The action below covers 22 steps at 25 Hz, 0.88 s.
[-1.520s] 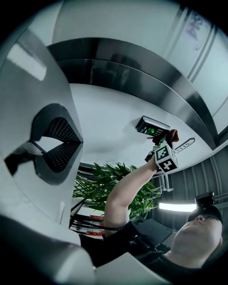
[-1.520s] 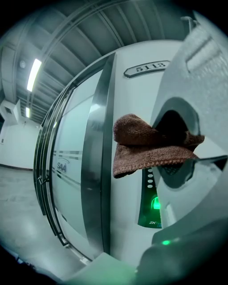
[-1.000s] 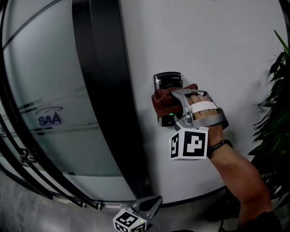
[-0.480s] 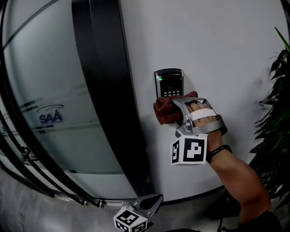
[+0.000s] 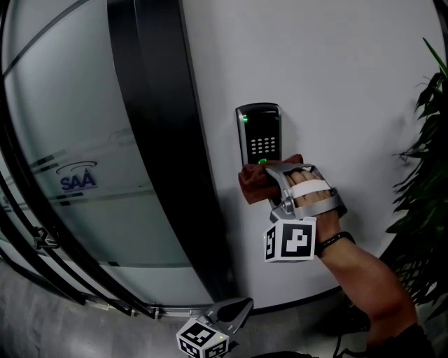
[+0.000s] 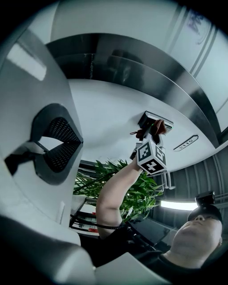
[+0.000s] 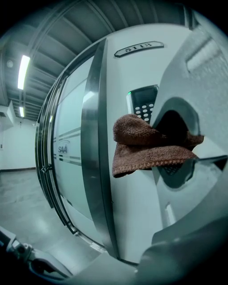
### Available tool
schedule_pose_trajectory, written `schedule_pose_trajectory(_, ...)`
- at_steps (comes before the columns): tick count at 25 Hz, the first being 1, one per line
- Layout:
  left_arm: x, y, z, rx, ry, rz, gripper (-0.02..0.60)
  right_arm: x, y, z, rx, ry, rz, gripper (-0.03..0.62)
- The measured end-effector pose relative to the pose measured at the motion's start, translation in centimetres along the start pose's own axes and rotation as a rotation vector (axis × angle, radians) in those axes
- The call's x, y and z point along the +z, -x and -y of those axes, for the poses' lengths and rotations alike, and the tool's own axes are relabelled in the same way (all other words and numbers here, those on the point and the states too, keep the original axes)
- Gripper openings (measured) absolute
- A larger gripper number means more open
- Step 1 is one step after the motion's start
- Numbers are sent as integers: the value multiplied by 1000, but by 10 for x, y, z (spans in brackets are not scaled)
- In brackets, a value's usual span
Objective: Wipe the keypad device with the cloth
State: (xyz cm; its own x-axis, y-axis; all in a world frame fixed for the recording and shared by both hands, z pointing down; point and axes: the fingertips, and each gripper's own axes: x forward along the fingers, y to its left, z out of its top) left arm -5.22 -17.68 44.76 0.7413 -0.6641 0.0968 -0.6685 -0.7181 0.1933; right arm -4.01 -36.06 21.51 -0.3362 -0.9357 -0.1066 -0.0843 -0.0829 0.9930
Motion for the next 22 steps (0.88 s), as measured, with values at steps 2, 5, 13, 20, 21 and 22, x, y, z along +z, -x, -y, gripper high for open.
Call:
schedule_pose_trajectory(2, 0, 0, 0, 0, 0, -2, 17, 0, 1, -6, 6, 0, 1, 55)
schedule_pose_trajectory(5, -1, 0, -1, 0, 2, -3, 17, -1, 2, -11, 11, -11, 2, 55)
schedule_pose_trajectory(13, -1, 2, -3, 3, 6, 1, 17, 0, 7, -35, 48, -9, 4, 55)
schedule_pose_trajectory(20, -4, 9, -6, 7, 20, 7, 17, -3, 9, -48, 62, -30, -4, 55)
schedule_pose_trajectory(21, -5, 10, -7, 5, 20, 6, 17, -3, 9, -51, 67, -29, -8, 55)
schedule_pose_trajectory(22, -6, 11, -8, 2, 19, 4, 17, -4, 9, -54, 74, -26, -15, 55)
